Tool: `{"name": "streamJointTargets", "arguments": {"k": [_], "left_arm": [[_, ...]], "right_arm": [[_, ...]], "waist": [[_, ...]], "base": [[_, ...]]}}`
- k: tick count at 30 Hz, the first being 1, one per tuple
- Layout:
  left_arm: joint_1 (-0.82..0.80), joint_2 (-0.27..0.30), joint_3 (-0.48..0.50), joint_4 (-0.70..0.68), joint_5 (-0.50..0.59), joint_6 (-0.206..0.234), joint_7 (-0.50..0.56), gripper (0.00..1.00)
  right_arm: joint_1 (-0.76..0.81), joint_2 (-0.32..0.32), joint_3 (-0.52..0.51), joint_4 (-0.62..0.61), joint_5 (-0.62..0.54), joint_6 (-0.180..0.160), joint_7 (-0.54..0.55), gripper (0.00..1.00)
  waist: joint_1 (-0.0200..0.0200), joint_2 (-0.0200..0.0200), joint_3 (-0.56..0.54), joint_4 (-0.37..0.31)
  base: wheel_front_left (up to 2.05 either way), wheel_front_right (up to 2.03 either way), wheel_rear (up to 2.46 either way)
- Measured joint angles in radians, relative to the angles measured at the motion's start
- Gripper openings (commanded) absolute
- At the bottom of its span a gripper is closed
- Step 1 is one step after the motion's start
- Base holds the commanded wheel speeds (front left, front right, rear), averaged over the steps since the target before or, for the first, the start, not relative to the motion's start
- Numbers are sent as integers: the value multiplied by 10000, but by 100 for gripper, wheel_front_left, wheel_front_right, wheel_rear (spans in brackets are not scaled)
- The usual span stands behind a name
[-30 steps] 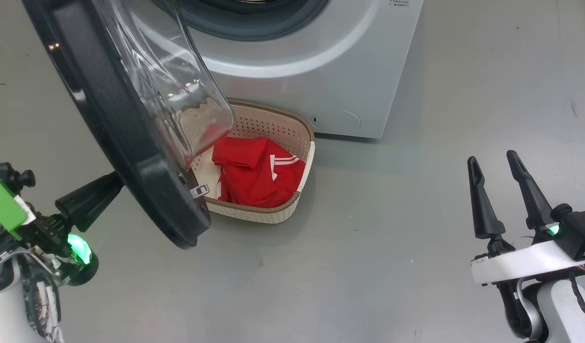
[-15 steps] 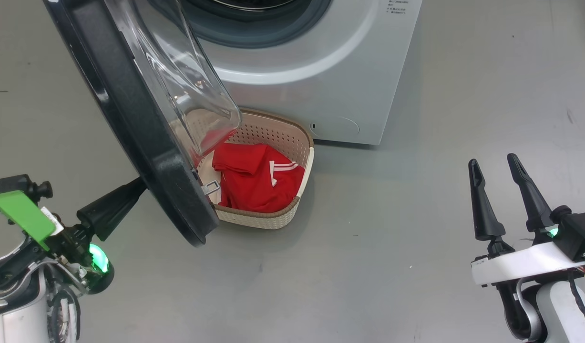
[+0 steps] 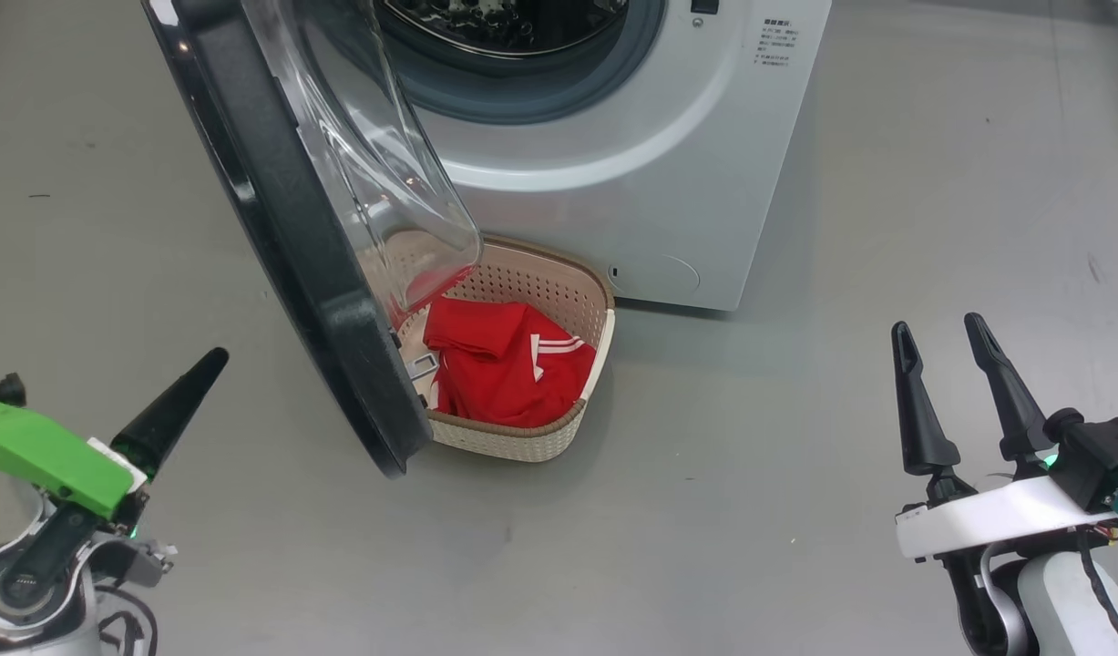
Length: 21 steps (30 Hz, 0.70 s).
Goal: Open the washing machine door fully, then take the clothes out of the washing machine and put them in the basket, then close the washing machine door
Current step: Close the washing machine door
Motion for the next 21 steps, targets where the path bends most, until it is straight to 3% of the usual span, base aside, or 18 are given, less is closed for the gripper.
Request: {"name": "streamJointTargets", "arguments": {"k": [8,14,21], "left_arm": [[617,545,-138,-965,2543,-33,-2098,0],[1233,1496,-1436,-1962,5158,-33,-3850,0],[2013,1041,-2257,-1814,6215,-33,-5850,0]], "right_arm": [[5,48,31,-48,-2,-10,-73,100],[13,48,17,-94,-2,-12,-73,100],[36,46,0,-119,-2,-13,-73,100]], "waist": [[0,0,-85,89],[0,0,-27,119],[0,0,43,143]], "base": [[0,0,0],[0,0,0],[0,0,0]]}}
